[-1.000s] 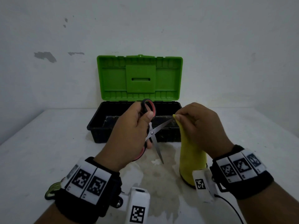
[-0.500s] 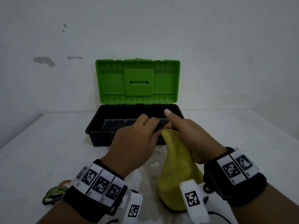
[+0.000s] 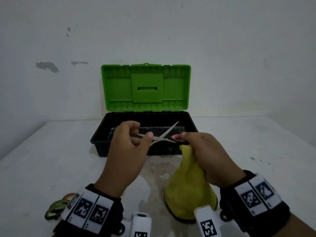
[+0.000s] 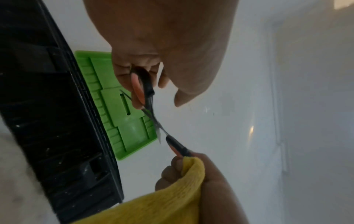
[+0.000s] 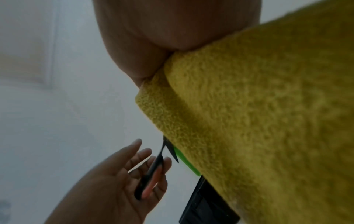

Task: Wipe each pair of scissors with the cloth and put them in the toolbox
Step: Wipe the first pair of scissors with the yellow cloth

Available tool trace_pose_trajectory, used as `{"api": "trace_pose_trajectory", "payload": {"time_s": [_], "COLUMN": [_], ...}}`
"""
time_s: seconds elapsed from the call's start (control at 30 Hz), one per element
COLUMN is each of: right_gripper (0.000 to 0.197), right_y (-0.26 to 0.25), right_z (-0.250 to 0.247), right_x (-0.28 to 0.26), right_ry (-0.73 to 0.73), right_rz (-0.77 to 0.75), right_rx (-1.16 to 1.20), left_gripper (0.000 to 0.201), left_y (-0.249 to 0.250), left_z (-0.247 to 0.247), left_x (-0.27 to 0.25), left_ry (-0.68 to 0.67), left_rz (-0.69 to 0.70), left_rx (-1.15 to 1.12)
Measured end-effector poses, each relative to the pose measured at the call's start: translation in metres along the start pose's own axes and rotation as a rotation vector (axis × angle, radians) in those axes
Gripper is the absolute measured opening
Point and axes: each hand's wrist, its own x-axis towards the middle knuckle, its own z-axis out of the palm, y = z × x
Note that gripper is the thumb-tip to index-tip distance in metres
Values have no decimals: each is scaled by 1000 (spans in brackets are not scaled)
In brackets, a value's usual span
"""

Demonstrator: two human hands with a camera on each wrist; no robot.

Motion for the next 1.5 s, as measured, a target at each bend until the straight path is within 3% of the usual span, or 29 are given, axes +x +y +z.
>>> {"api": "trace_pose_trajectory", "payload": {"time_s": [0.1, 0.2, 0.33, 0.67, 0.77, 0.9, 1.1, 1.33, 1.43, 1.5], "right_gripper": [48, 44, 40, 32, 31, 31, 28, 39, 49, 41], "right_y": [7, 8, 12, 20, 21, 23, 27, 30, 25, 18], "right_z": [4, 9, 16, 34, 37, 41, 43, 37, 18, 1], "right_x": [-6, -11, -15, -18, -19, -18, -18, -18, -15, -11], "right_ry": [42, 62, 85, 70, 66, 47, 26, -25, 53, 128], "right_rz": [-231, -350, -408, -451, -441, -430, -458, -431, -354, -323], "right_rx": [-72, -91, -101, -61, -43, -29, -68, -182, -185, -200], "left_gripper": [22, 19, 9, 14, 20, 39, 53, 38, 36, 35], "left_y": [-2, 2, 9, 27, 29, 29, 33, 33, 28, 24], "left_z": [0, -1, 3, 16, 21, 30, 37, 34, 29, 26], "left_x": [2, 1, -1, -1, -4, -6, -5, -2, 0, 0], "left_ry": [17, 0, 45, 231, 254, 242, 294, 387, 394, 384], "left_rz": [-254, -437, -458, -445, -381, -420, -387, -341, -301, -264], "left_rx": [-334, -685, -915, -1285, -1226, -1128, -968, -922, -850, -831]}}
